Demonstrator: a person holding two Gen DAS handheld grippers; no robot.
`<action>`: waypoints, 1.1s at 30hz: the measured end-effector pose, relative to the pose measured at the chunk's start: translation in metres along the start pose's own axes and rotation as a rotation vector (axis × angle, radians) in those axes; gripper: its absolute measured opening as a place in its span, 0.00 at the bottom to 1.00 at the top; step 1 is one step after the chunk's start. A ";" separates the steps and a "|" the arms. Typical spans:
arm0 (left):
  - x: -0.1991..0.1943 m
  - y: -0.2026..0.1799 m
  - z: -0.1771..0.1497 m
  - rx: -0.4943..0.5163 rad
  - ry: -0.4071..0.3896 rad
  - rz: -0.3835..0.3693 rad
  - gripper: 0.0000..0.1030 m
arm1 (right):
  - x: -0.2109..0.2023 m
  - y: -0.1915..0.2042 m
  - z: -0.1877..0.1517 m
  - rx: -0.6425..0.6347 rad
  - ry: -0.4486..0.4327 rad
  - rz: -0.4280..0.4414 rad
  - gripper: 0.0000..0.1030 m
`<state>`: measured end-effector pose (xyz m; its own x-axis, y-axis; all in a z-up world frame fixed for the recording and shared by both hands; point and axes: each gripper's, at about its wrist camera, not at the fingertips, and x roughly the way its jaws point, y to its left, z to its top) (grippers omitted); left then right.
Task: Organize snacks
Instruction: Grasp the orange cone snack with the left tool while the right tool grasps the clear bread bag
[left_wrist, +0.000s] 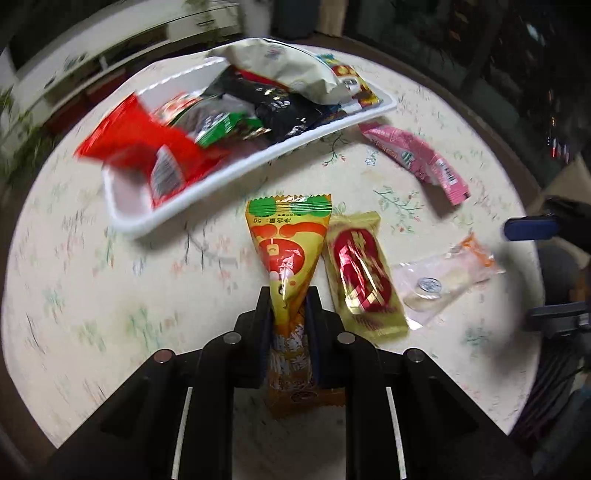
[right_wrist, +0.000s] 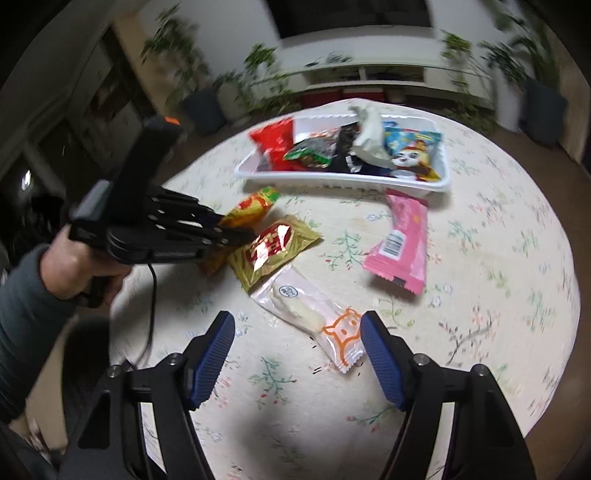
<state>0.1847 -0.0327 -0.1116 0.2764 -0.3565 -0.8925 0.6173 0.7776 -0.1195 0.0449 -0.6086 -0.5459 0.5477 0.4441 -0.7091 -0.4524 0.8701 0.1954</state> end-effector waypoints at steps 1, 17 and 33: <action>-0.006 0.002 -0.006 -0.033 -0.021 -0.013 0.15 | 0.003 0.002 0.001 -0.036 0.018 -0.006 0.69; -0.043 -0.015 -0.104 -0.332 -0.174 -0.194 0.14 | 0.070 0.017 0.029 -0.390 0.342 -0.096 0.58; -0.034 -0.054 -0.093 -0.145 -0.075 0.007 0.14 | 0.087 0.039 0.045 -0.402 0.434 -0.099 0.26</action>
<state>0.0733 -0.0143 -0.1153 0.3377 -0.3848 -0.8590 0.5039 0.8448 -0.1803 0.1064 -0.5260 -0.5690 0.3015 0.1629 -0.9394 -0.6911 0.7161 -0.0977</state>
